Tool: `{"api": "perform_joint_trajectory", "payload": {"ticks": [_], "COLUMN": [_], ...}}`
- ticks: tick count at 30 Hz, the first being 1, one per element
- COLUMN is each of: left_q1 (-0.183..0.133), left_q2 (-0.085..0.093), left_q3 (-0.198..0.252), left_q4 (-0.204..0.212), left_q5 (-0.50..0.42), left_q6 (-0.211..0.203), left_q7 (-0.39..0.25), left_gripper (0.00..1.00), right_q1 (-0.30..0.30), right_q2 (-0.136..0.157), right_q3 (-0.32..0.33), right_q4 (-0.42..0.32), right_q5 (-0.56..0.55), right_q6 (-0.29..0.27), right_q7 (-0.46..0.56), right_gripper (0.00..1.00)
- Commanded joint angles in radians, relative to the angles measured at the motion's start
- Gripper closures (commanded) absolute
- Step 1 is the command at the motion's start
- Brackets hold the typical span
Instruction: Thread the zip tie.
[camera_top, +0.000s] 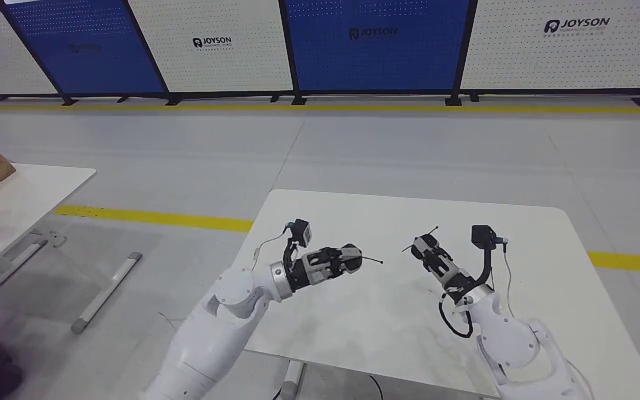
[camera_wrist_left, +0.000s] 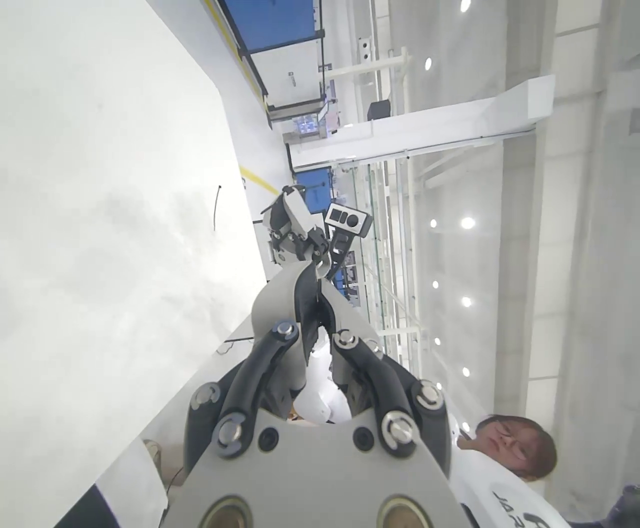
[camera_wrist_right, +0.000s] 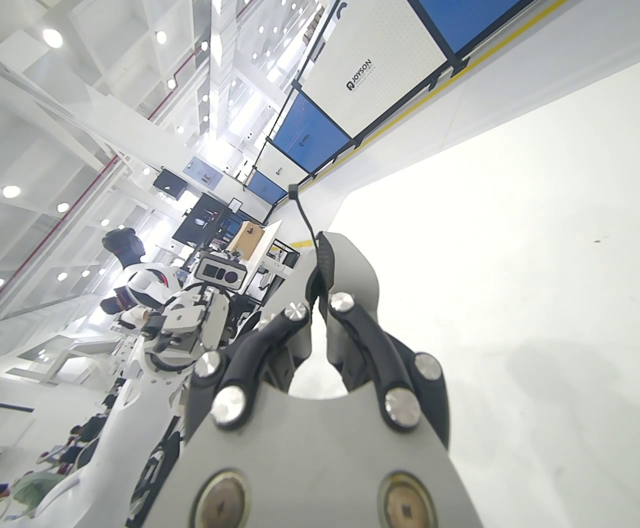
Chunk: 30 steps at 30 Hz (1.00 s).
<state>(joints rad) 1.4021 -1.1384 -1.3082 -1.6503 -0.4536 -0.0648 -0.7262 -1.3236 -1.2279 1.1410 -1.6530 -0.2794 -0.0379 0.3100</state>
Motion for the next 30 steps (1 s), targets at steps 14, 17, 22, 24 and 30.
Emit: {"api": "perform_joint_trajectory", "payload": {"ticks": [14,17,22,24,30], "left_q1": [0.005,0.005,0.005,0.005,0.005], "left_q2": [0.0,0.0,0.0,0.0,0.0], "left_q3": [0.031,0.031,0.031,0.031,0.031], "left_q4": [0.045,0.045,0.045,0.045,0.045], "left_q5": [0.188,0.188,0.188,0.188,0.188], "left_q6": [-0.189,-0.189,-0.189,-0.189,-0.189], "left_q7": [0.102,0.102,0.102,0.102,0.102], "left_gripper": [1.0,1.0,1.0,1.0,1.0], "right_q1": [0.0,-0.013,-0.034,-0.046,-0.051], "right_q2": [0.0,-0.003,-0.013,-0.018,-0.021], "right_q3": [0.0,-0.016,-0.055,-0.07,-0.079], "right_q4": [0.0,-0.012,-0.027,-0.034,-0.032], "right_q5": [0.0,-0.018,-0.027,-0.041,-0.061], "right_q6": [0.0,-0.012,-0.045,-0.058,-0.051], "right_q7": [0.0,-0.027,-0.097,-0.142,-0.179], "right_gripper": [1.0,1.0,1.0,1.0,1.0]}}
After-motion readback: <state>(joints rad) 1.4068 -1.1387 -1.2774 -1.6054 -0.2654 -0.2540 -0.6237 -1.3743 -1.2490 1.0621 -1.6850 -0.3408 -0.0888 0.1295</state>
